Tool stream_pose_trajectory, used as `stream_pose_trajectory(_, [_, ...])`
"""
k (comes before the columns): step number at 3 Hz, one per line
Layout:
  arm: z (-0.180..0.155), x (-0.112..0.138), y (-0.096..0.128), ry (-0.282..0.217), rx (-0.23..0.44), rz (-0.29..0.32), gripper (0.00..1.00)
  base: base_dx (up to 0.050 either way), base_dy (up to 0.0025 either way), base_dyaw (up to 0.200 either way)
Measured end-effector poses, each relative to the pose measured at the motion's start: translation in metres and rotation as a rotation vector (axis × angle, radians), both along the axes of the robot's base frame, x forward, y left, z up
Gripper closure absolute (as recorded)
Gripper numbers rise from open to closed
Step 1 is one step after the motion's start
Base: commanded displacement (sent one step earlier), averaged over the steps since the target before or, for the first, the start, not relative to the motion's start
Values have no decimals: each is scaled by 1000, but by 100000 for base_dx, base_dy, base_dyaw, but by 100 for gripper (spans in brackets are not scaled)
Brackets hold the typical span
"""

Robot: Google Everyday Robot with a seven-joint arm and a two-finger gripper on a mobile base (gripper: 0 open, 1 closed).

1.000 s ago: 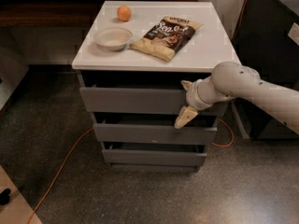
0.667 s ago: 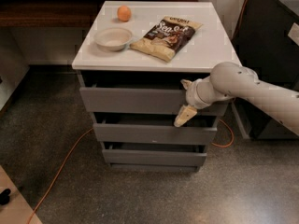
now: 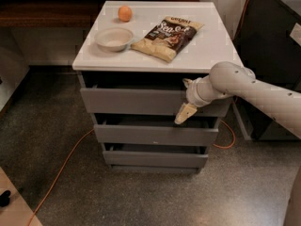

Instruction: Open top drawer

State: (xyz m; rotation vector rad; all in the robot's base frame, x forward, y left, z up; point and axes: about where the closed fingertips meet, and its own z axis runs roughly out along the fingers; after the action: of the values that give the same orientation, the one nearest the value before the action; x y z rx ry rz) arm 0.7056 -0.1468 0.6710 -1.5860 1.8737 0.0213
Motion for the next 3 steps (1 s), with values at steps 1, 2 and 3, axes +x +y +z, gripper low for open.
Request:
stream_pose_trajectory(1, [-4,7,-2,18,6,-8,18,0,0,0])
stream_pose_trajectory(2, [-2,7,-4,30,17,-9,49,0,0,0])
stream_pose_trajectory(3, [0,2,-5,34,26,-8,72,0,0,0])
